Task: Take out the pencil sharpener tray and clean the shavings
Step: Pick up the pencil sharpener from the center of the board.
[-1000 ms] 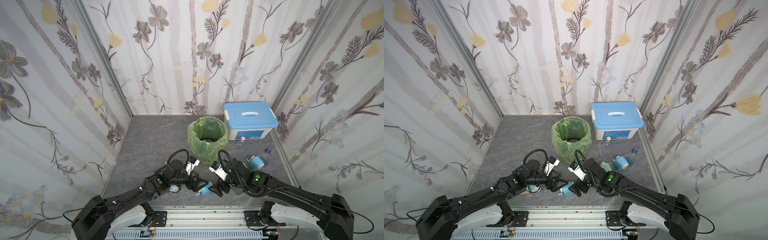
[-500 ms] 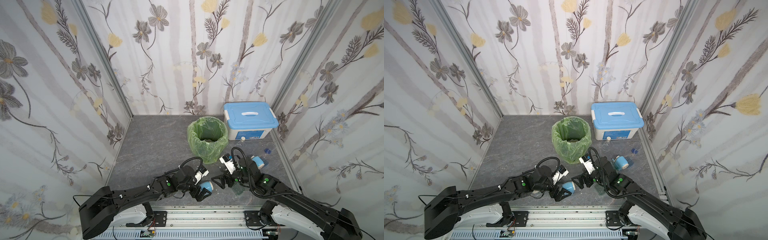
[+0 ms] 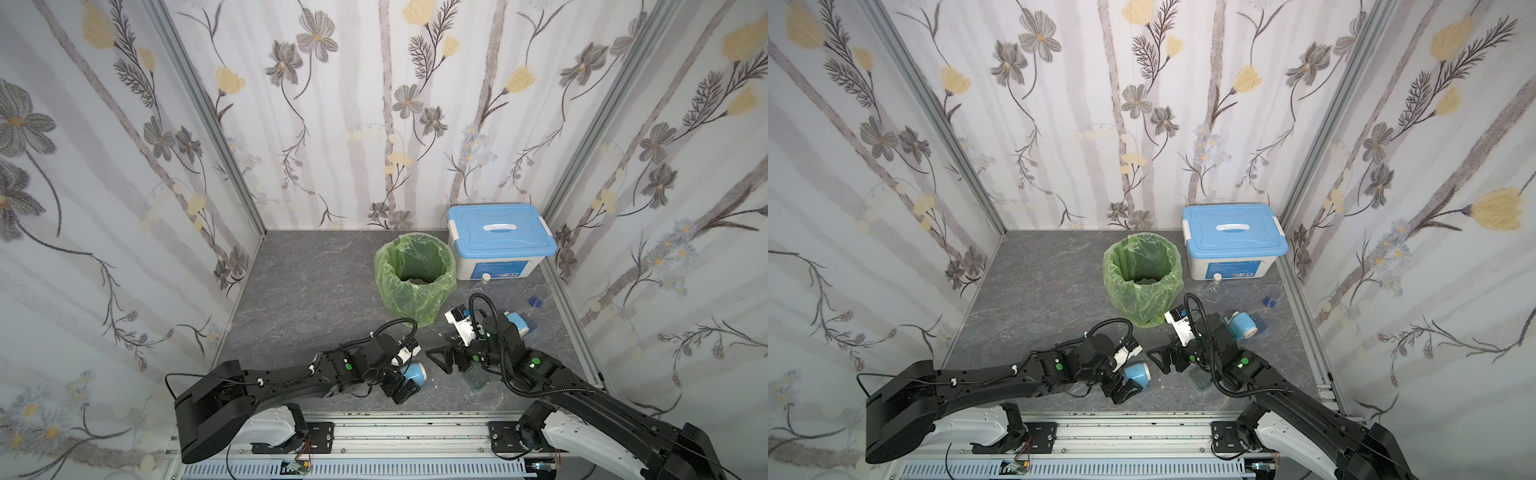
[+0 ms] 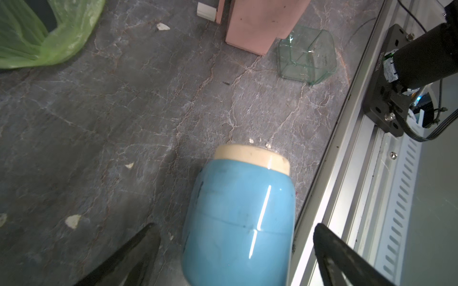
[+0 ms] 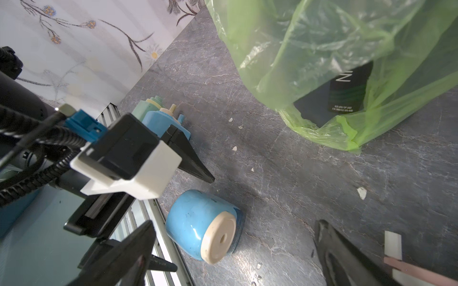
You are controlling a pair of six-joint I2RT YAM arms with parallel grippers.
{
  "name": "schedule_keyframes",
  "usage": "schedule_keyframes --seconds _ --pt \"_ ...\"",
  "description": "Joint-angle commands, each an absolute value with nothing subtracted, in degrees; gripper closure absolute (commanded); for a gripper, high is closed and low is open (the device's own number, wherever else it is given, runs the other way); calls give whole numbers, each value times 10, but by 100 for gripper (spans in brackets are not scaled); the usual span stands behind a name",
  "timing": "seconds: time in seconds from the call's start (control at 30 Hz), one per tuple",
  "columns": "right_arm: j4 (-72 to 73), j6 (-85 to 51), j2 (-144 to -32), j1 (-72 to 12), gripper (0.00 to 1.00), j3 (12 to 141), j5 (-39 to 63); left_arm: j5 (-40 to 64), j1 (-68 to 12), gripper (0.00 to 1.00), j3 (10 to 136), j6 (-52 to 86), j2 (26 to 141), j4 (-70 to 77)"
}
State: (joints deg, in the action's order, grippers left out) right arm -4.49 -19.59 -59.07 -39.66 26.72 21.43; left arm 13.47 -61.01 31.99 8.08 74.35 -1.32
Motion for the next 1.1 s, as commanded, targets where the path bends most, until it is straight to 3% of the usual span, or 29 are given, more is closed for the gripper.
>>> schedule_keyframes --seconds 0.0,0.3,0.6,0.77,0.93,1.07 --pt "-3 -193 -591 -396 0 272 225 131 -613 3 332 64 762 -8" --pt "7 -190 -569 -392 0 259 205 135 -613 14 349 58 783 -7" --pt "0 -189 -582 -383 0 266 205 141 -619 35 376 43 808 -39" --pt "-14 -178 -579 -381 0 281 202 144 -619 46 410 28 760 -91" --pt "-13 -168 -532 -371 0 293 261 186 -619 45 481 -1 672 -199" --pt "2 -155 -486 -364 0 301 364 249 -613 45 558 -39 631 -311"
